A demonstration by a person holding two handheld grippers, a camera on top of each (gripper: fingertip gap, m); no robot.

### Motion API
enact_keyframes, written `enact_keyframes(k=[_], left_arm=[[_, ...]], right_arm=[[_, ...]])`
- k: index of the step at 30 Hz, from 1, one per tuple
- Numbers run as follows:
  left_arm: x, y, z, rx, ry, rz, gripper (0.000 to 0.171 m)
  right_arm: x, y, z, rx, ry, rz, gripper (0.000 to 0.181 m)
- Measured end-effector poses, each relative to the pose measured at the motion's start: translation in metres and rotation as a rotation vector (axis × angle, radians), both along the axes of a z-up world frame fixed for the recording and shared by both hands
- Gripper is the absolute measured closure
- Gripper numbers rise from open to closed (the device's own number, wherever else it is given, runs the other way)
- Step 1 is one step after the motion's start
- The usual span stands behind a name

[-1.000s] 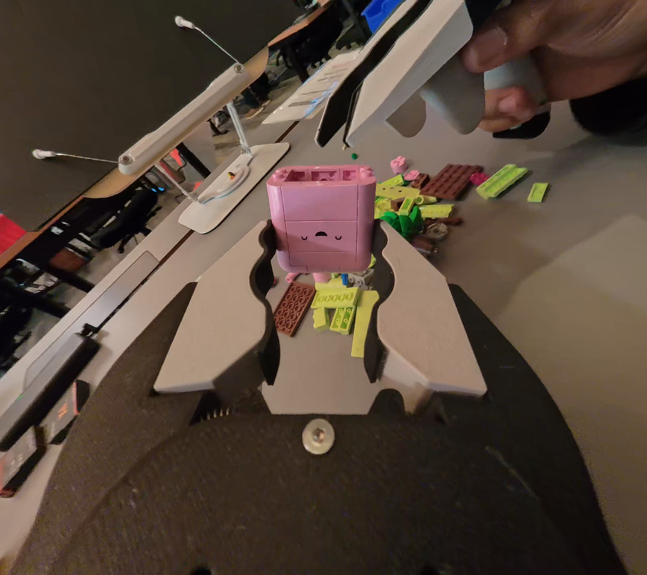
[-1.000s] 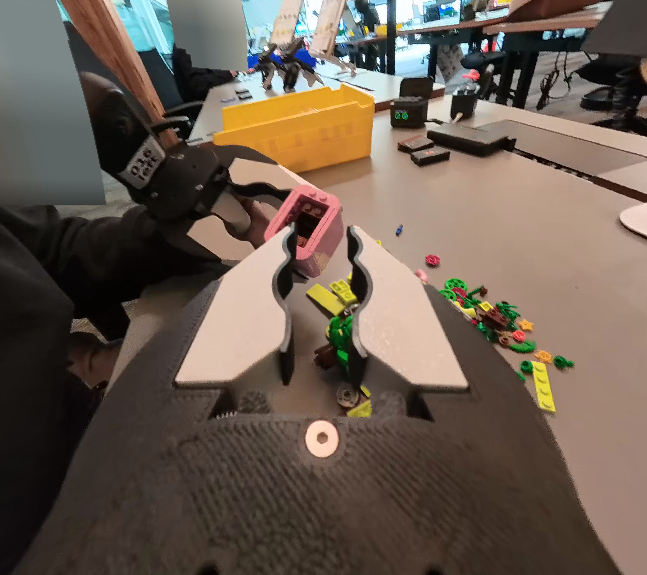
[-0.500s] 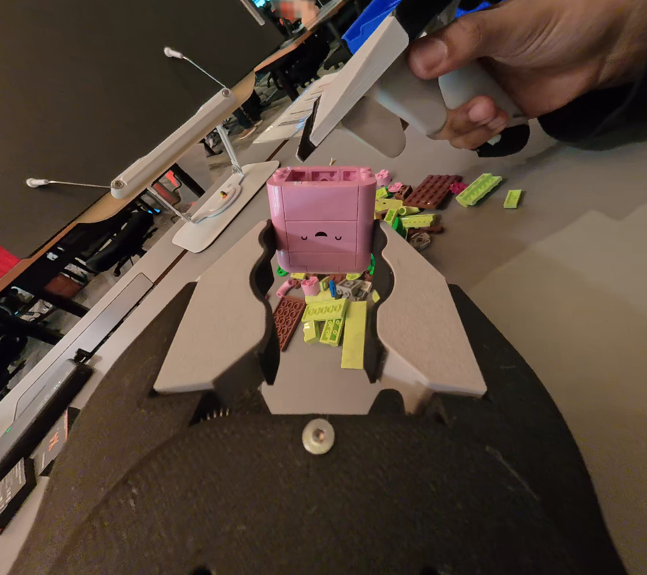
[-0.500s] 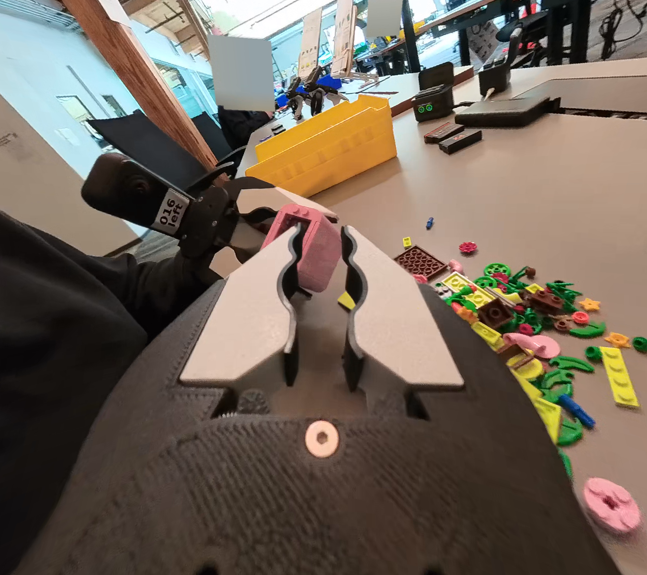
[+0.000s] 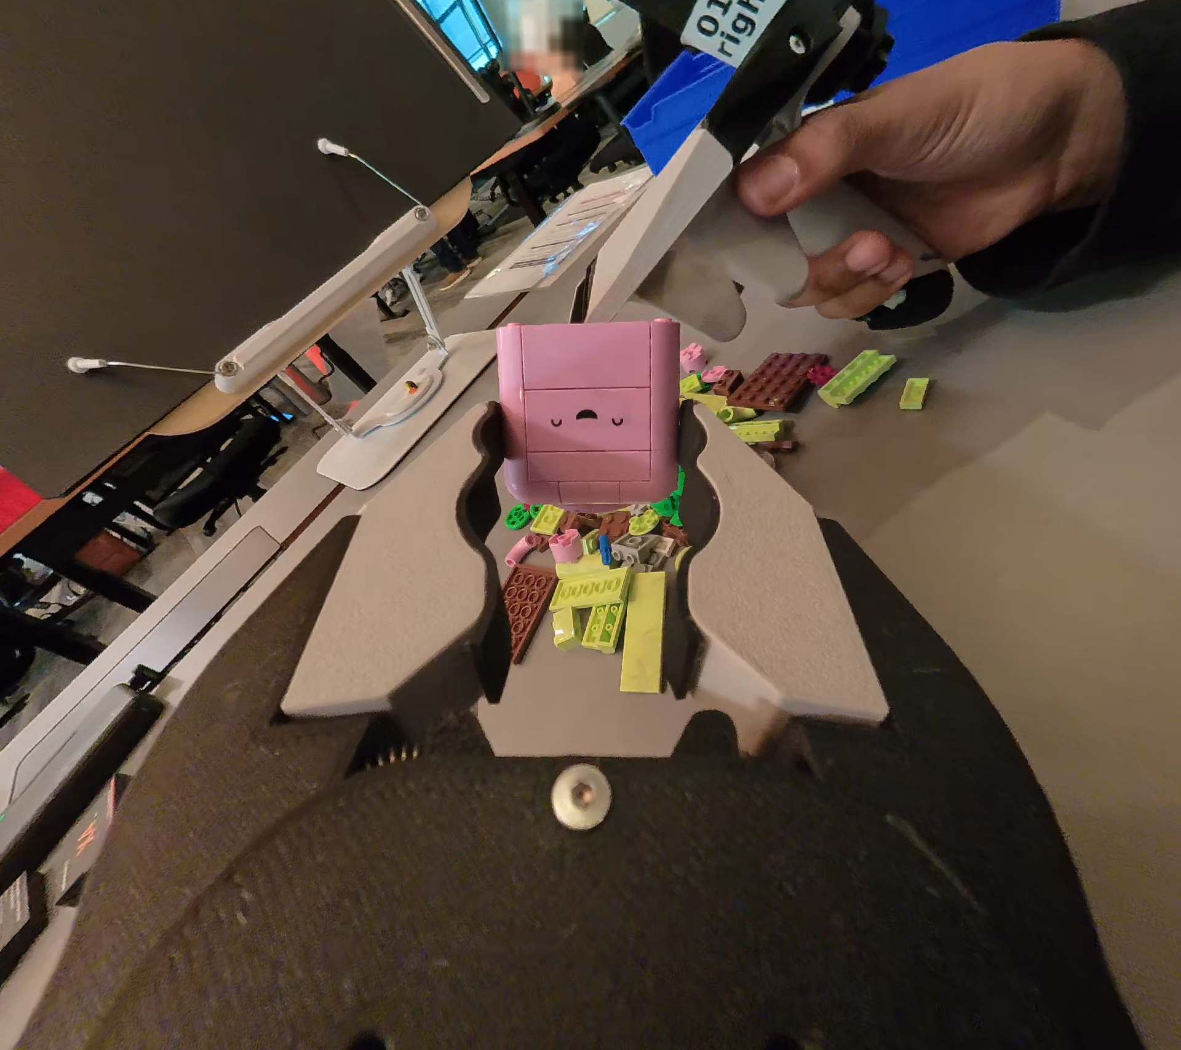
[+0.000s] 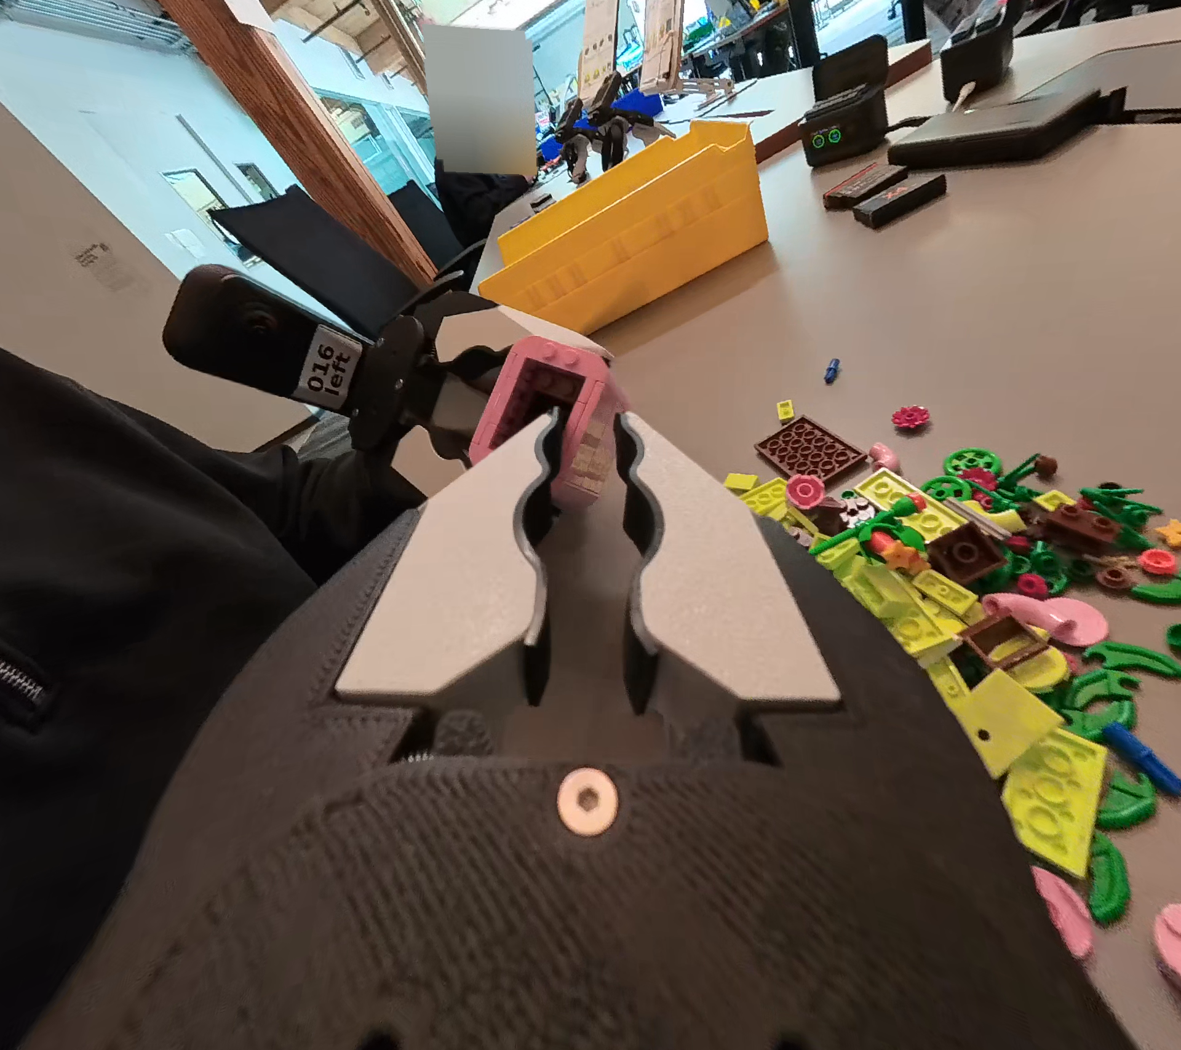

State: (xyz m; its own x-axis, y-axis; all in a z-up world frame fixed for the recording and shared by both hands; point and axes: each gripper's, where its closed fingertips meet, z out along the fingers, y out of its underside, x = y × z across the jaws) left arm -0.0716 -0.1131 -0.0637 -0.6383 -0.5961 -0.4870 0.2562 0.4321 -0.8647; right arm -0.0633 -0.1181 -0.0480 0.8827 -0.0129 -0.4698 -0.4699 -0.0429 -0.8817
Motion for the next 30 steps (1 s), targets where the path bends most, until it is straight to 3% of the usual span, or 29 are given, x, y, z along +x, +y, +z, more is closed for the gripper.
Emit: enact_keyframes(k=[3, 7, 13, 16, 20, 25, 30], left_arm=[[0.001, 0.001, 0.000, 0.000, -0.002, 0.002, 0.118], [0.001, 0.000, -0.003, 0.013, 0.003, 0.000, 0.118], [-0.004, -0.004, -0.003, -0.026, 0.029, -0.041, 0.120], [-0.013, -0.011, -0.005, -0.113, 0.151, -0.147, 0.120], [-0.023, -0.016, -0.003, -0.225, 0.313, -0.263, 0.102], [-0.036, -0.025, -0.019, -0.144, 0.378, -0.340, 0.101], [-0.038, -0.022, -0.016, -0.188, 0.433, -0.373, 0.105]], right_arm=[[-0.003, 0.000, 0.004, 0.038, 0.049, 0.035, 0.169], [-0.010, 0.004, -0.001, 0.027, 0.108, 0.089, 0.156], [-0.007, 0.004, -0.011, -0.069, 0.019, 0.047, 0.171], [-0.007, 0.003, -0.017, -0.131, -0.042, 0.039, 0.174], [-0.017, 0.002, -0.024, -0.205, -0.086, 0.093, 0.176], [-0.034, 0.001, -0.038, -0.304, -0.114, 0.198, 0.176], [-0.044, -0.001, -0.061, -0.432, -0.168, 0.254, 0.175]])
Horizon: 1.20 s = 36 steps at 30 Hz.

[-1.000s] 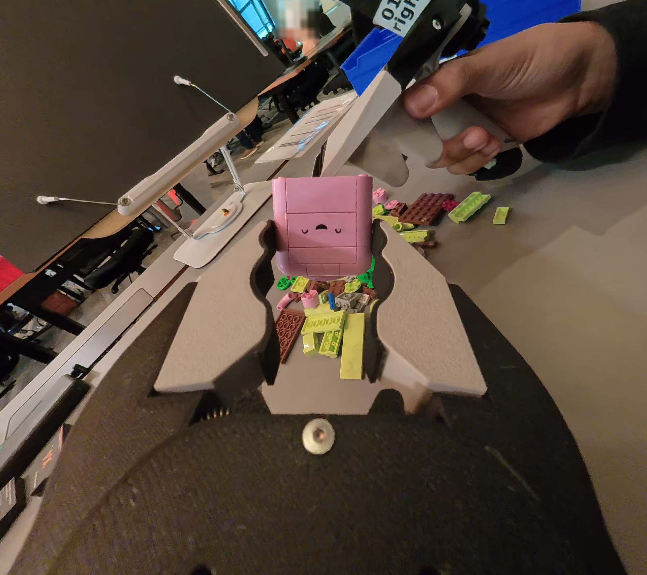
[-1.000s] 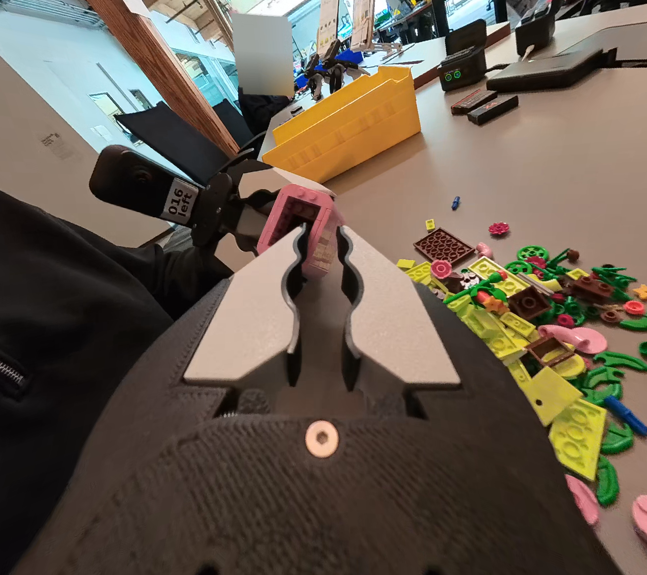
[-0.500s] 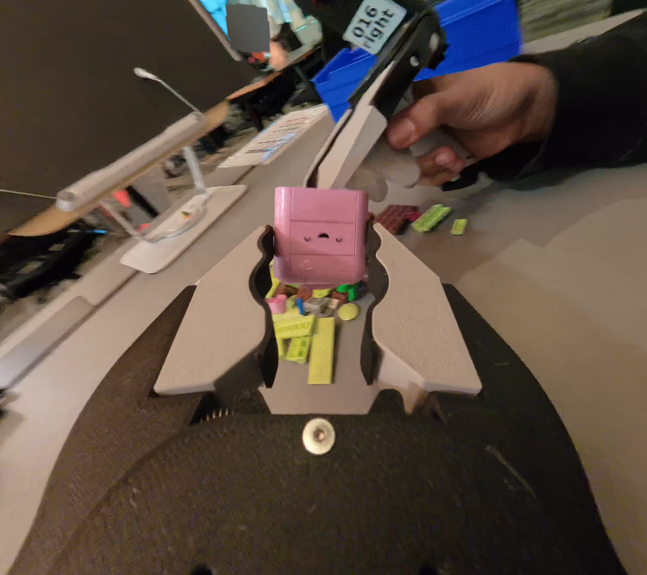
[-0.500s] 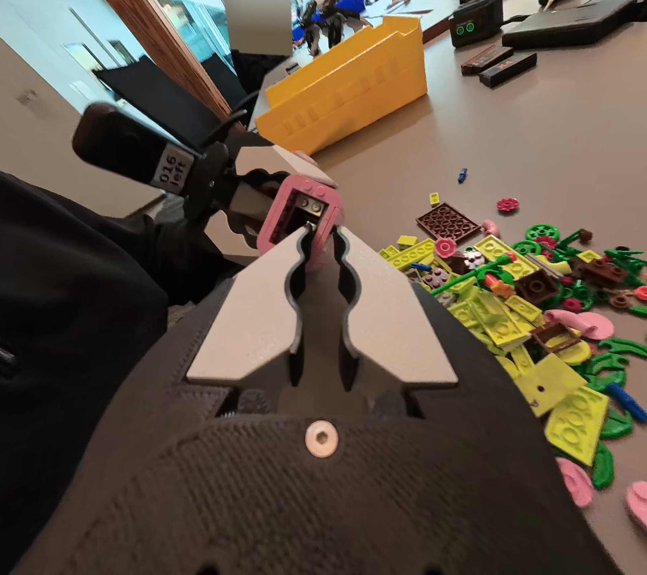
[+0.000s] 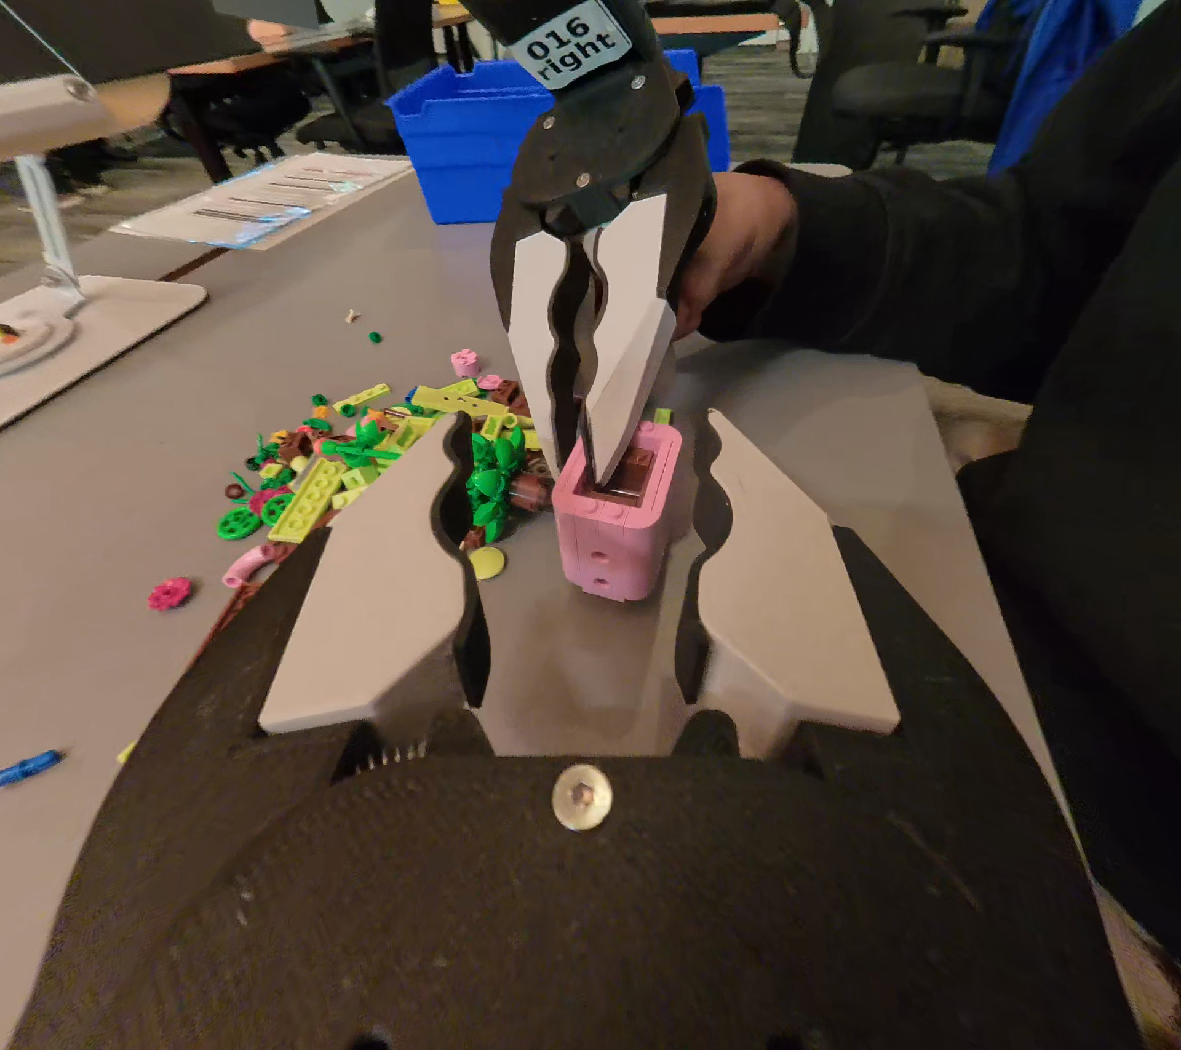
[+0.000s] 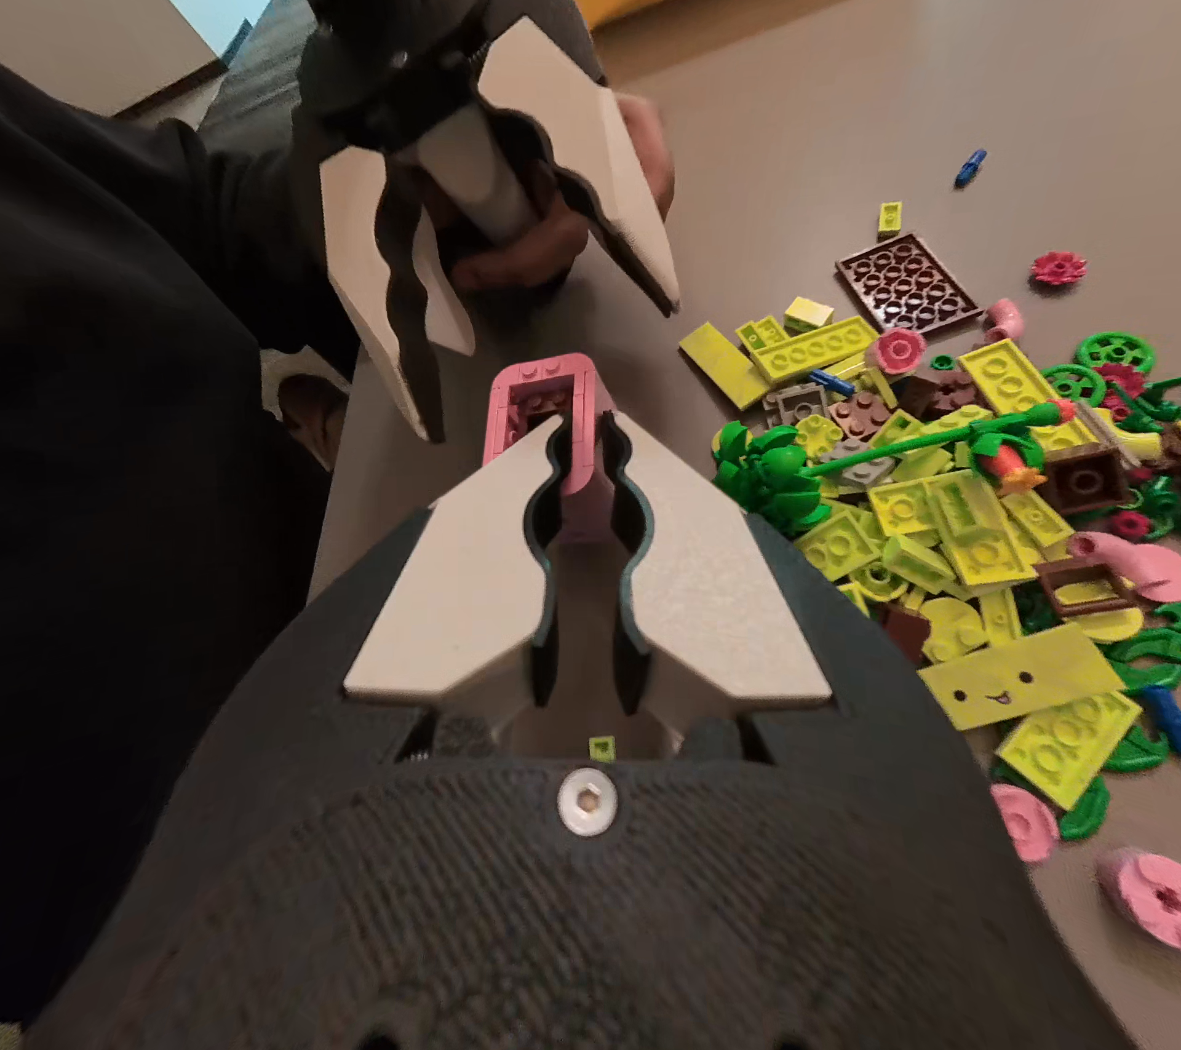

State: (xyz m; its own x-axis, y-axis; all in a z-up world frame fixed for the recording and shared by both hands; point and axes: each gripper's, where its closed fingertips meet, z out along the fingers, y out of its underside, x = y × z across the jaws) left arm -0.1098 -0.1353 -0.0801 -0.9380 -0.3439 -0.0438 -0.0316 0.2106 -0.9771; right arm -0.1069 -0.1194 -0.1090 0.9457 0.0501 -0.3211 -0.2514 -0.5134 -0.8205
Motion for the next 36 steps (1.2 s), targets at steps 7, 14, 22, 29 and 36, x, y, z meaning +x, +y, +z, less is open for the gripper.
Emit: enact_keyframes(k=[7, 14, 22, 29, 36], left_arm=[[-0.004, 0.001, -0.004, 0.002, 0.072, -0.040, 0.104], [-0.003, 0.000, -0.008, 0.027, 0.097, -0.039, 0.106], [-0.003, -0.001, -0.012, 0.047, 0.118, -0.043, 0.106], [-0.004, -0.004, -0.019, 0.095, 0.118, -0.040, 0.108], [-0.006, -0.011, -0.032, 0.201, 0.090, -0.038, 0.110]], right_arm=[[-0.003, 0.001, -0.008, -0.026, -0.034, 0.026, 0.175], [-0.002, 0.002, -0.010, -0.023, -0.056, 0.026, 0.175], [0.030, -0.010, 0.023, 0.138, -0.040, -0.125, 0.171], [0.046, -0.020, 0.041, 0.209, -0.124, -0.212, 0.172], [0.042, -0.016, 0.037, 0.205, -0.119, -0.203, 0.173]])
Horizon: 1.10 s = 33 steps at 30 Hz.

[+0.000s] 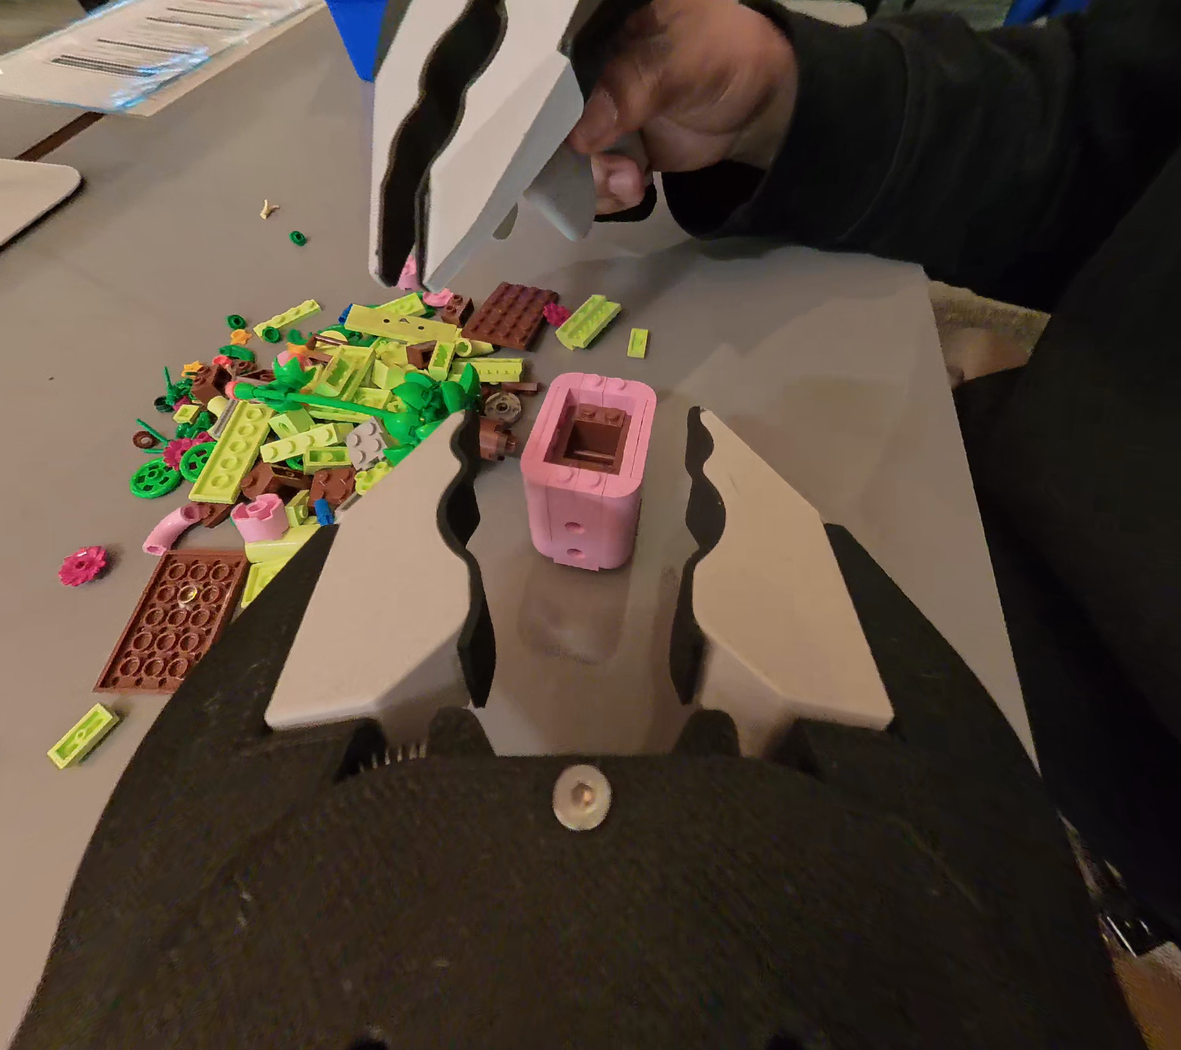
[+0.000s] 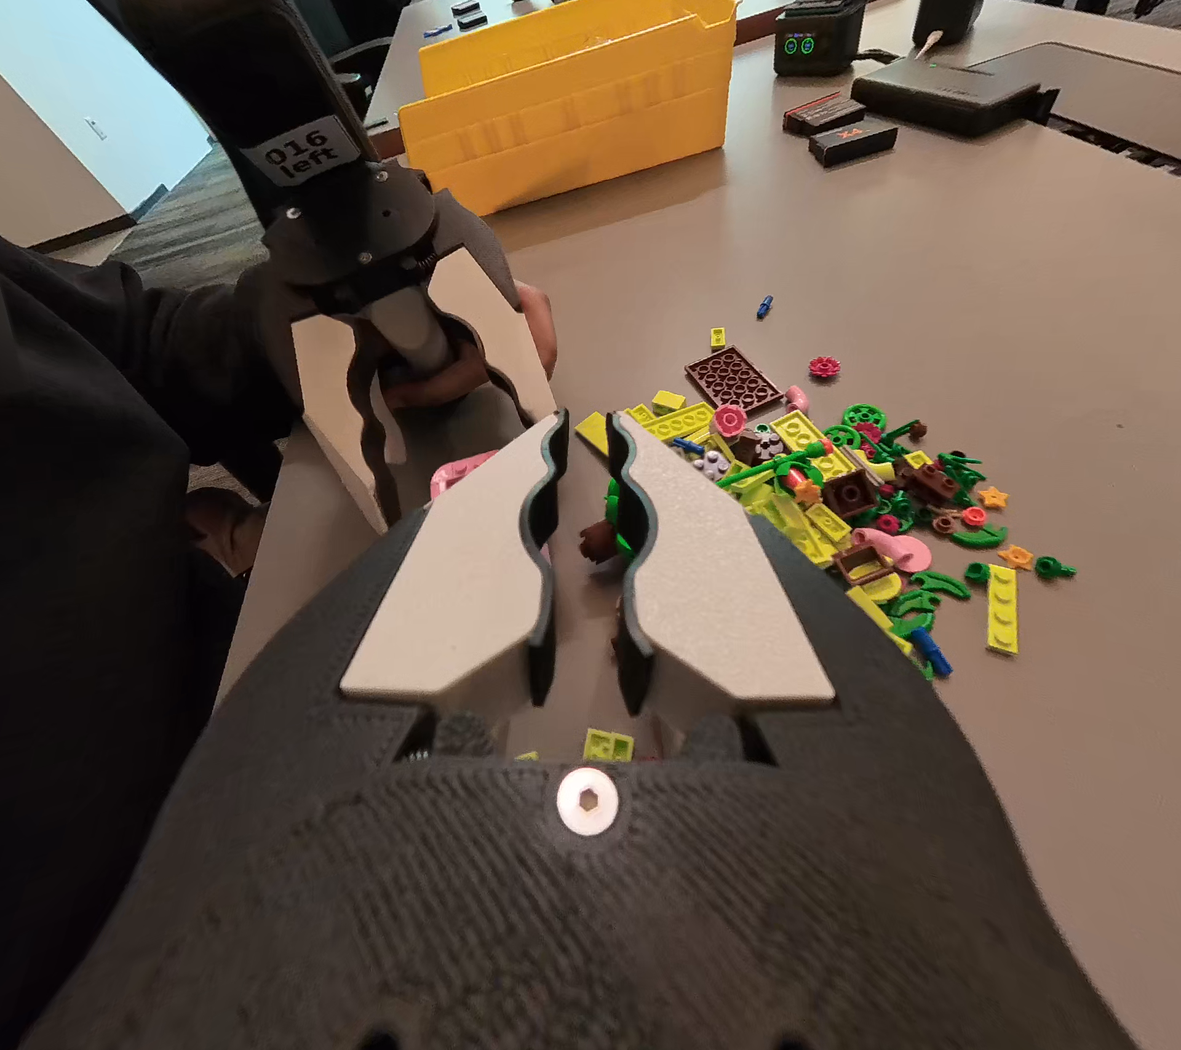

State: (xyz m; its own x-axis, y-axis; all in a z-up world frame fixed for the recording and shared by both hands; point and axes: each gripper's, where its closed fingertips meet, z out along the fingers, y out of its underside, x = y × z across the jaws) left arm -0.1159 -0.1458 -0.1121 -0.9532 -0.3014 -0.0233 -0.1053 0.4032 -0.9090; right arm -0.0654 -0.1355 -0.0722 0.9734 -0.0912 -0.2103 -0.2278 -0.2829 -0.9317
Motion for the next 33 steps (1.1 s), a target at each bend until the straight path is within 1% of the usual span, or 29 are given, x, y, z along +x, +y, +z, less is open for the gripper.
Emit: enact_keyframes(k=[5, 12, 14, 15, 16, 17, 20, 24, 26, 28, 33], left_arm=[[0.001, -0.001, -0.006, 0.041, -0.005, 0.012, 0.110], [0.000, -0.001, -0.008, 0.033, 0.070, -0.008, 0.108], [-0.001, -0.002, -0.011, 0.055, 0.076, -0.015, 0.113], [-0.001, -0.003, -0.013, 0.068, 0.075, -0.015, 0.120], [-0.002, -0.003, -0.015, 0.080, 0.072, -0.016, 0.131], [-0.003, -0.004, -0.016, 0.087, 0.069, -0.021, 0.133], [-0.003, -0.003, -0.015, 0.078, 0.097, -0.027, 0.133], [-0.010, 0.000, -0.015, 0.042, 0.210, -0.070, 0.134], [-0.013, 0.002, -0.006, -0.020, 0.207, -0.093, 0.134], [-0.018, 0.003, 0.014, -0.159, 0.216, -0.122, 0.134], [-0.022, 0.003, 0.038, -0.286, 0.193, -0.153, 0.134]], right_arm=[[-0.002, 0.005, -0.006, -0.015, -0.010, 0.004, 0.173], [0.000, 0.005, -0.005, 0.005, 0.005, -0.008, 0.174], [0.000, 0.005, -0.005, 0.005, -0.001, -0.012, 0.174], [0.000, 0.005, -0.004, 0.004, -0.005, -0.014, 0.174], [0.000, 0.005, -0.004, 0.003, -0.008, -0.015, 0.173], [0.000, 0.005, -0.004, 0.002, -0.011, -0.016, 0.173], [0.000, 0.005, -0.002, 0.006, -0.020, -0.022, 0.173], [0.001, 0.005, 0.000, 0.012, -0.027, -0.030, 0.173], [0.002, 0.003, 0.000, 0.007, -0.032, -0.038, 0.173], [0.005, 0.001, 0.002, 0.011, -0.044, -0.054, 0.173], [0.011, -0.005, 0.013, 0.066, -0.035, -0.082, 0.173]])
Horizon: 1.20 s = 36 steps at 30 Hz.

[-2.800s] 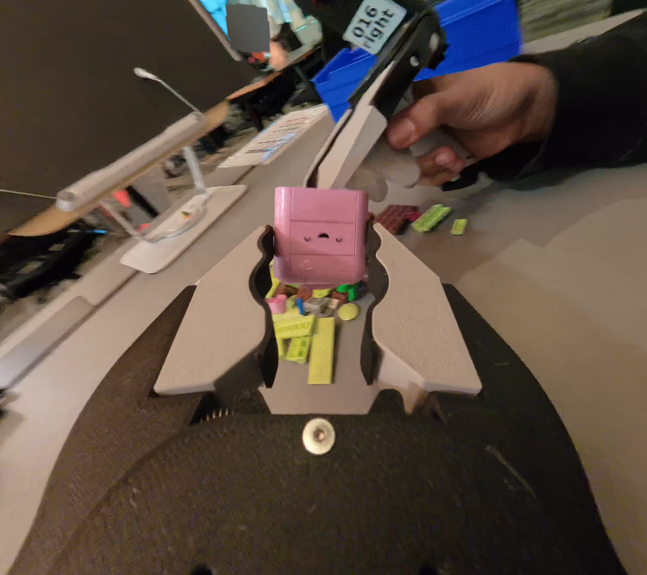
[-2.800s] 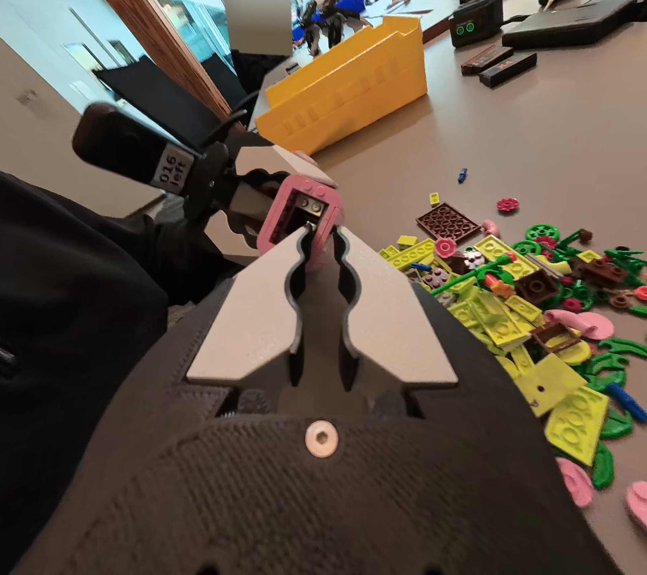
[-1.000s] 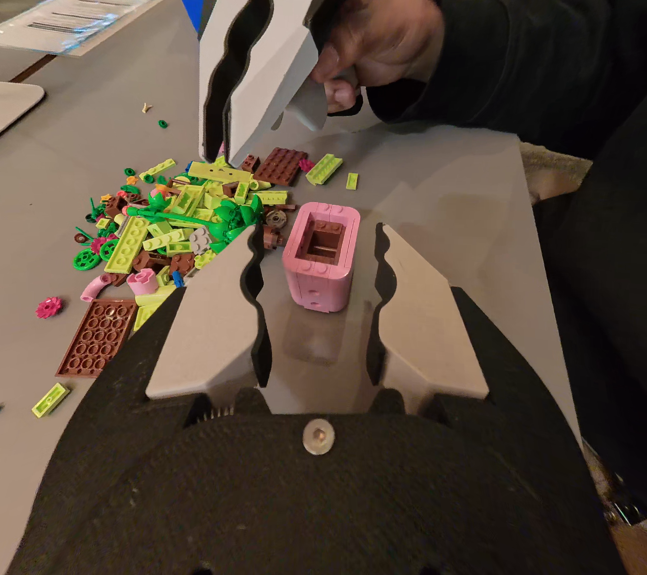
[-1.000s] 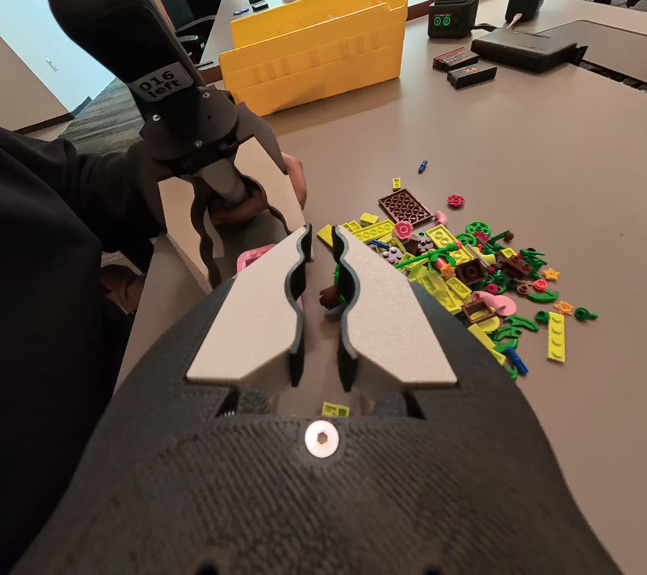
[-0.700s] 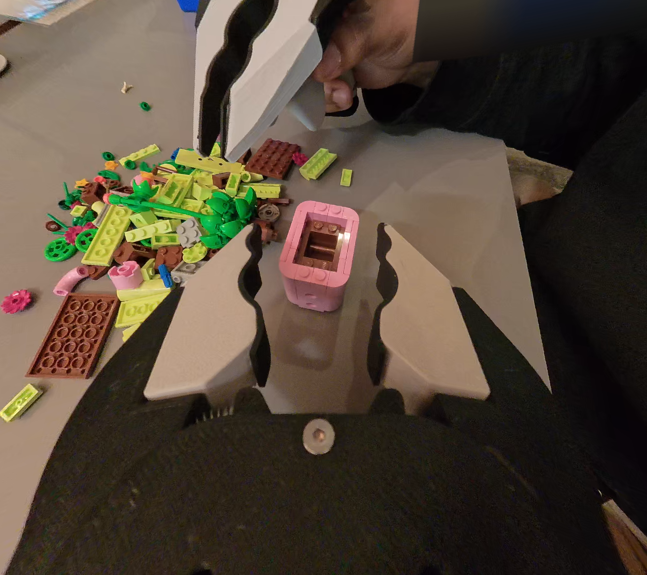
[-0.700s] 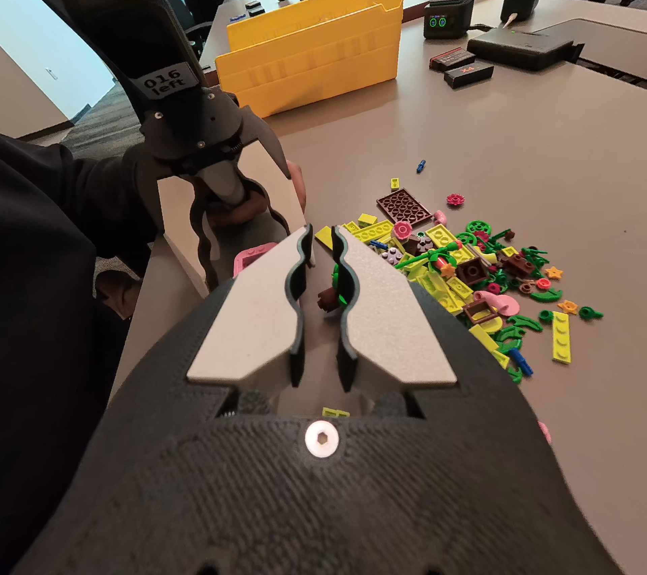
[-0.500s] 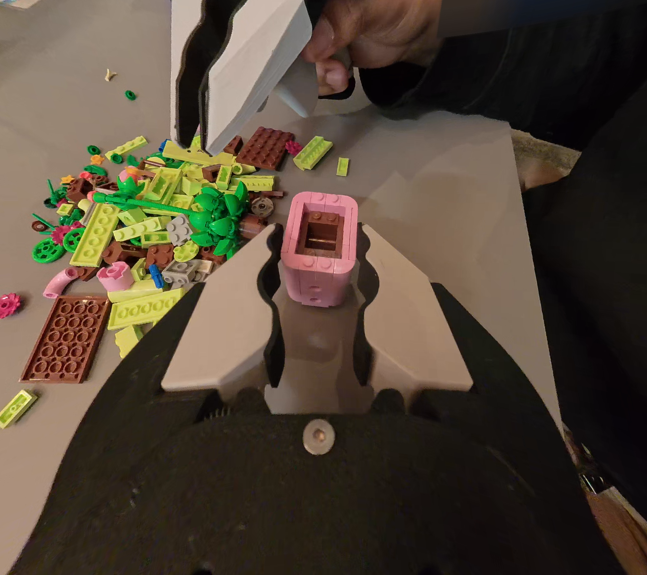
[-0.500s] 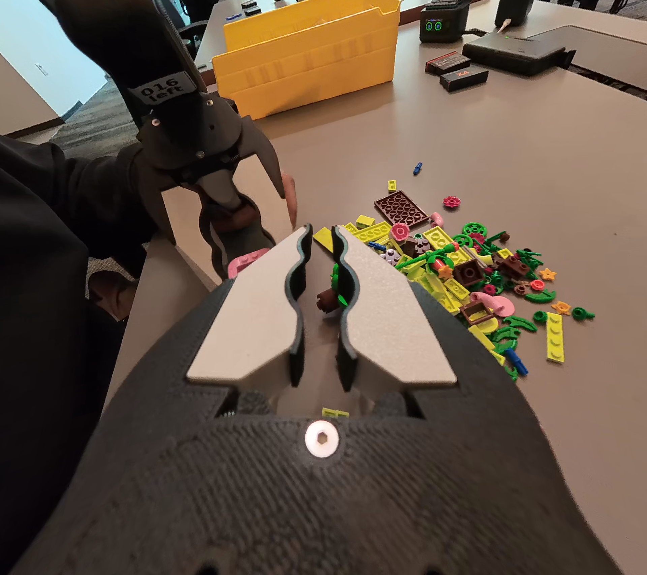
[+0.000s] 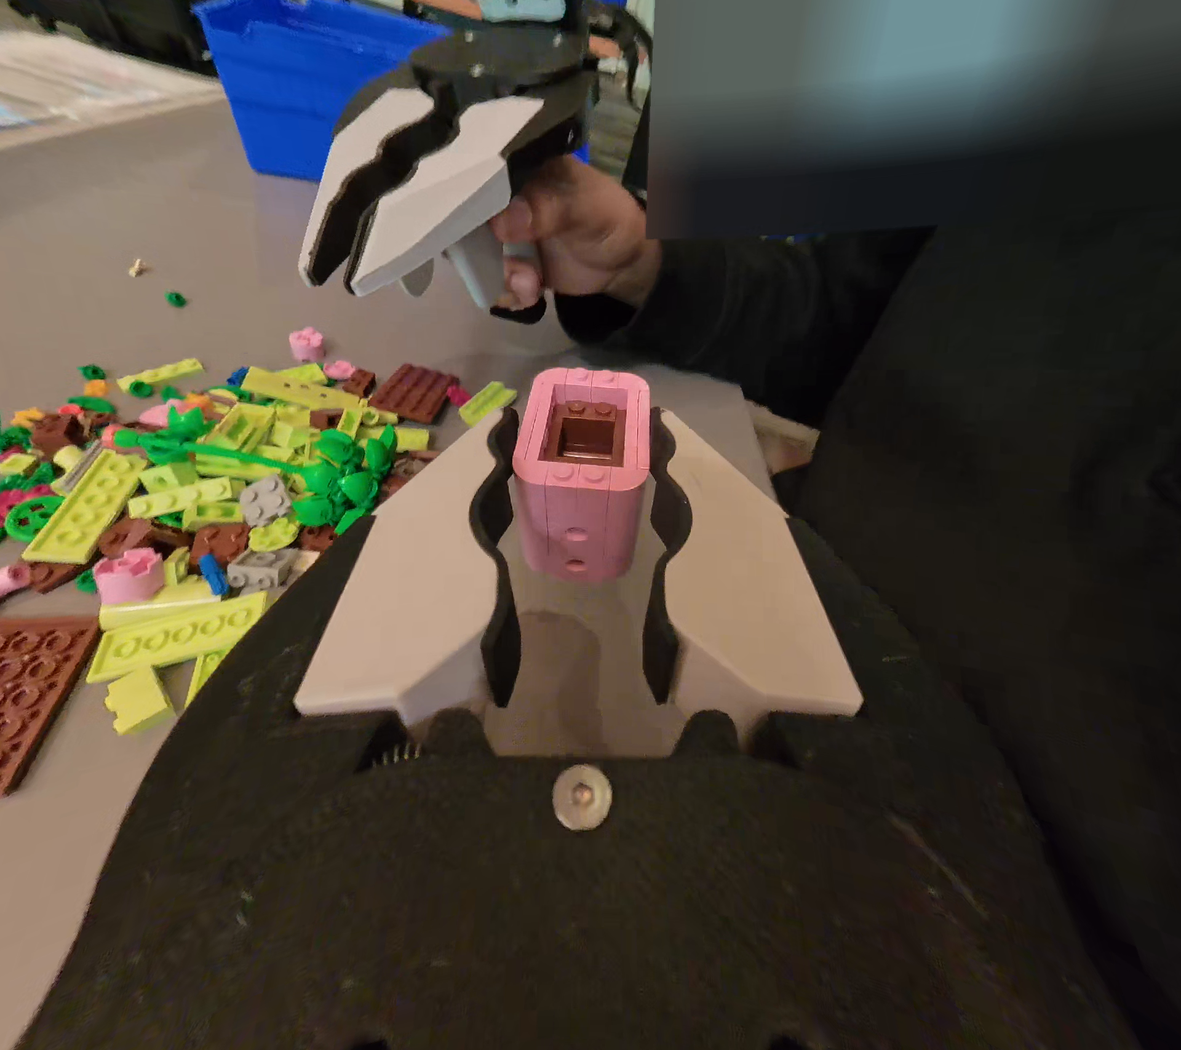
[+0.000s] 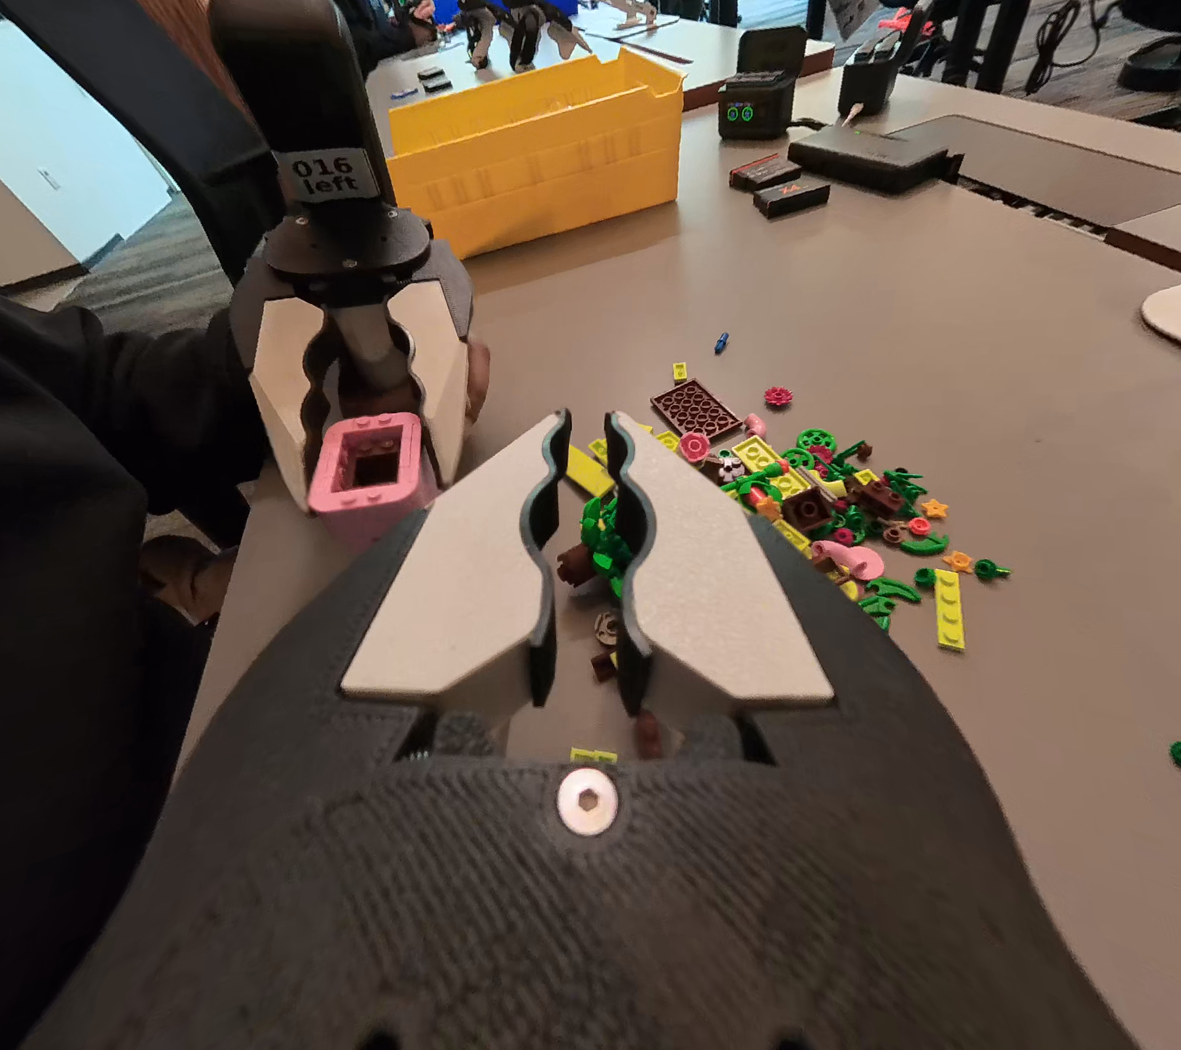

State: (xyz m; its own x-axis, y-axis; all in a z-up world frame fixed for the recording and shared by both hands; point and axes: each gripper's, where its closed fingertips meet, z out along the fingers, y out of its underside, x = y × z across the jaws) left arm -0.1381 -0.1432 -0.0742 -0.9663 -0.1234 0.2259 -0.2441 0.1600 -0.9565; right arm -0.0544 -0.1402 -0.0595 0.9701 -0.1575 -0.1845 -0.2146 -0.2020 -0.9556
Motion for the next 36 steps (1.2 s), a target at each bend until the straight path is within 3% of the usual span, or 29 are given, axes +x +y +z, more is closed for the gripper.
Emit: enact_keyframes(k=[9, 18, 30, 32, 36], left_arm=[[0.003, 0.024, 0.056, -0.371, 0.130, -0.038, 0.135], [0.004, 0.042, 0.082, -0.549, 0.177, -0.066, 0.135], [0.007, 0.040, 0.076, -0.491, 0.127, -0.020, 0.135], [0.012, 0.033, 0.063, -0.389, 0.056, 0.044, 0.135], [0.036, 0.019, 0.015, -0.023, -0.165, 0.255, 0.135]], right_arm=[[0.004, -0.002, 0.000, 0.009, 0.009, -0.017, 0.173], [0.010, -0.003, -0.008, -0.013, 0.023, -0.036, 0.173], [0.011, -0.003, -0.010, -0.024, 0.014, -0.040, 0.173], [0.011, -0.003, -0.009, -0.023, 0.009, -0.041, 0.174], [0.013, -0.006, -0.004, 0.001, 0.010, -0.058, 0.177]])
